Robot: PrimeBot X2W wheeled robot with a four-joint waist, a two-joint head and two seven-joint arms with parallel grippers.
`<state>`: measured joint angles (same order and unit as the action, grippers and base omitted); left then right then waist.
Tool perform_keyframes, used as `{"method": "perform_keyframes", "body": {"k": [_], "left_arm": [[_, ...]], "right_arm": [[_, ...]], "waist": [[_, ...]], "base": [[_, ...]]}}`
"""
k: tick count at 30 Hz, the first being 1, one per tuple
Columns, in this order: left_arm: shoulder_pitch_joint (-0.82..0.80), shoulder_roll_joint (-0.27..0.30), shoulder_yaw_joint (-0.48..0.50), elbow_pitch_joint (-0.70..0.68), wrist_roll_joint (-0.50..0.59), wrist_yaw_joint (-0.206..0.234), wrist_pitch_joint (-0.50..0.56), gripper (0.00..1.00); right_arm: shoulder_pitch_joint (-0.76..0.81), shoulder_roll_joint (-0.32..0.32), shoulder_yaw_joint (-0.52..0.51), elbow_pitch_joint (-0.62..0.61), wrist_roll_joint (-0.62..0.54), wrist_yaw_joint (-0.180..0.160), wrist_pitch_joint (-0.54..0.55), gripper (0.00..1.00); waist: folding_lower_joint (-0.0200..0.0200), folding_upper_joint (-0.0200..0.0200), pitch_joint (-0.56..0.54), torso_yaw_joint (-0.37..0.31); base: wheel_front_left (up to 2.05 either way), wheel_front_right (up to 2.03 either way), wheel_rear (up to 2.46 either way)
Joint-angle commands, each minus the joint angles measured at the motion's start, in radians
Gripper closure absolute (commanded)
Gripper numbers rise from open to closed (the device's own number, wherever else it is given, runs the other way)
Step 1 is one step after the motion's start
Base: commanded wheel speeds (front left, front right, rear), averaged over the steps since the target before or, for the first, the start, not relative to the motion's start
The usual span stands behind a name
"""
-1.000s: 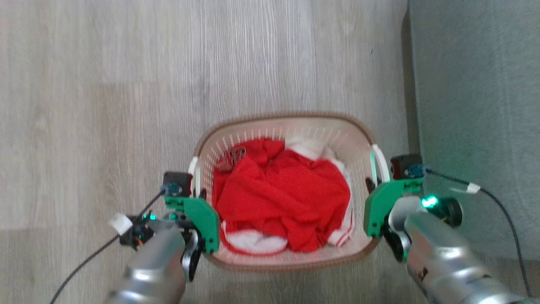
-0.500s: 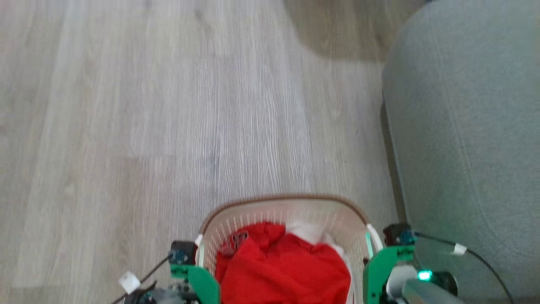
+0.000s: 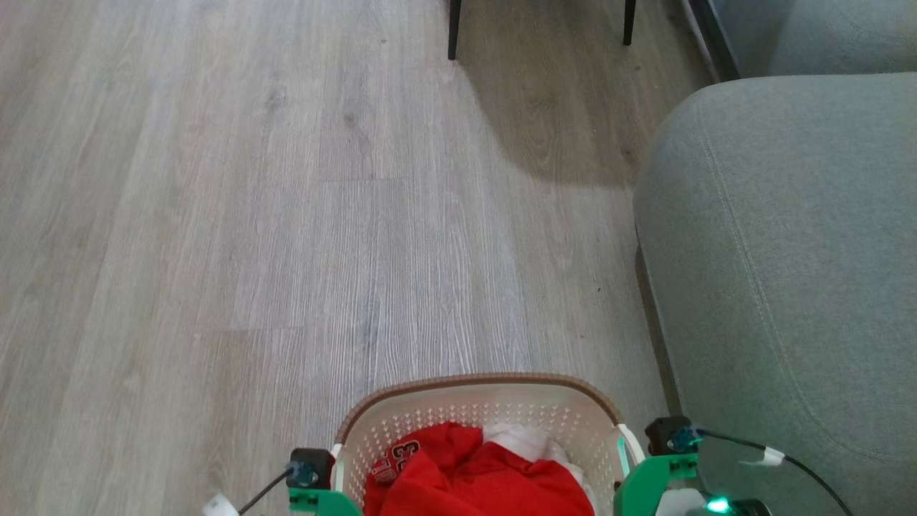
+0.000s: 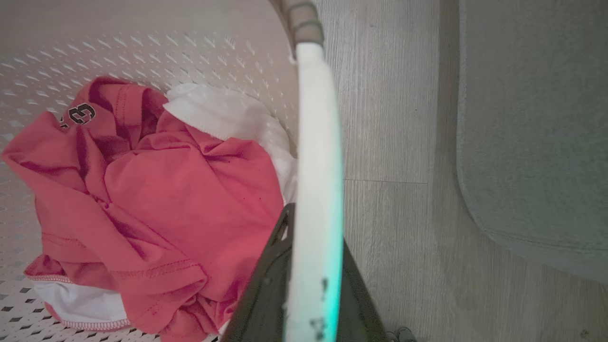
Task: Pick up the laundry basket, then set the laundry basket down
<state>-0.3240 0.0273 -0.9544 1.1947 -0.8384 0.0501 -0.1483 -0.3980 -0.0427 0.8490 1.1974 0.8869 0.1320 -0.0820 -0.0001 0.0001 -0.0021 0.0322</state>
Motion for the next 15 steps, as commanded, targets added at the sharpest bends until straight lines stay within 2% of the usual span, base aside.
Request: {"method": "perform_keyframes", "body": {"k": [1,15], "left_arm": [[-0.033,0.023,0.014,-0.002,-0.005,-0.001,-0.016,1.00],[-0.041,0.023,-0.021,0.011,-0.042,-0.001,-0.025,1.00]], "right_arm": [[-0.013,-0.008,0.019,-0.012,0.004,-0.001,-0.016,1.00],[-0.027,-0.008,0.085,0.003,0.071,-0.001,-0.035,1.00]], "waist": [[0.0001,-0.0001,-0.001,0.000],[0.0001,-0.0001,-0.005,-0.006]], "base": [[0.00,0.00,0.00],[0.00,0.00,0.00]]}}
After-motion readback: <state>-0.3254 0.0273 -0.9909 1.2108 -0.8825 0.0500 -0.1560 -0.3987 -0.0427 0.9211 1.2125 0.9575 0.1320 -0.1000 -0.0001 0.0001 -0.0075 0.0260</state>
